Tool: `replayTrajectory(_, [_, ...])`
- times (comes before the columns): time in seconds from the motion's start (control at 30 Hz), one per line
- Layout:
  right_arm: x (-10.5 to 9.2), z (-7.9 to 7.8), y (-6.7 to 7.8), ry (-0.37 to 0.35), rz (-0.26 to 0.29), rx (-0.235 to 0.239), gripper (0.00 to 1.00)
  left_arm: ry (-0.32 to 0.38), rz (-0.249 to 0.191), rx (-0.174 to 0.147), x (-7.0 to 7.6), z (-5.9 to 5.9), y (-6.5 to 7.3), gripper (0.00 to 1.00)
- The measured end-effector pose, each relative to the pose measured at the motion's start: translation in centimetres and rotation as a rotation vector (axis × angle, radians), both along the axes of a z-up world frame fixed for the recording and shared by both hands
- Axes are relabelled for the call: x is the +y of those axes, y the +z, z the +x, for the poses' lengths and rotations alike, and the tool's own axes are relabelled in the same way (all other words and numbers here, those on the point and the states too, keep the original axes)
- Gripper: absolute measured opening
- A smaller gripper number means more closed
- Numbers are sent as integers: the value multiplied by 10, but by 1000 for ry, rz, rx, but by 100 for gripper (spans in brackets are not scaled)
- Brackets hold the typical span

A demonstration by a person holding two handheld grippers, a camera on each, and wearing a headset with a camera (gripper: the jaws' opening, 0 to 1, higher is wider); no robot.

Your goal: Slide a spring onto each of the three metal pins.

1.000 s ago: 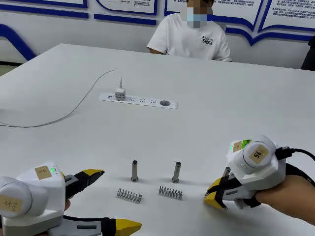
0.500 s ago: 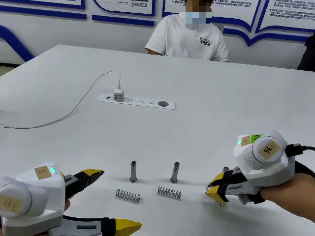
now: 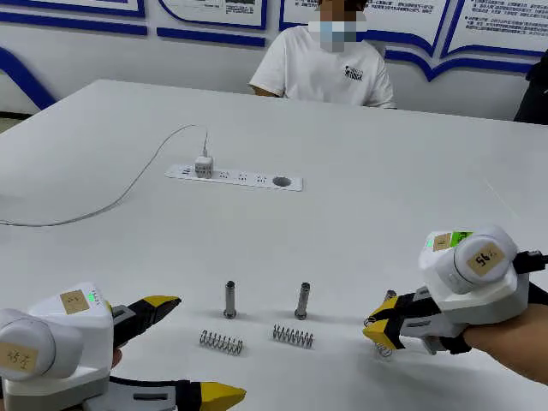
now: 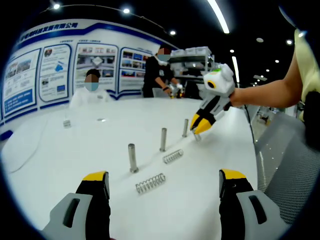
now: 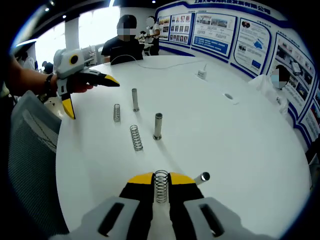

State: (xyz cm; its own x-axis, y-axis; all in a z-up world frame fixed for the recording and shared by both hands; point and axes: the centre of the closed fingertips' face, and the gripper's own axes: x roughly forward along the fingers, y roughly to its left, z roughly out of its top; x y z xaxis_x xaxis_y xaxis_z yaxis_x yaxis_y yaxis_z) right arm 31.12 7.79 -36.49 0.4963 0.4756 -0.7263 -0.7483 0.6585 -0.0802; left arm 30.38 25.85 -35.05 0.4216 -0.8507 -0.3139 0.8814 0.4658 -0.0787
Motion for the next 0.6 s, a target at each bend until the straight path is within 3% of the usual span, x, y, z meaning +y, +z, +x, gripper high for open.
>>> replayTrajectory(0.6, [-2, 3, 31, -74, 122, -91, 12, -5, 4, -2, -1, -1, 2, 92])
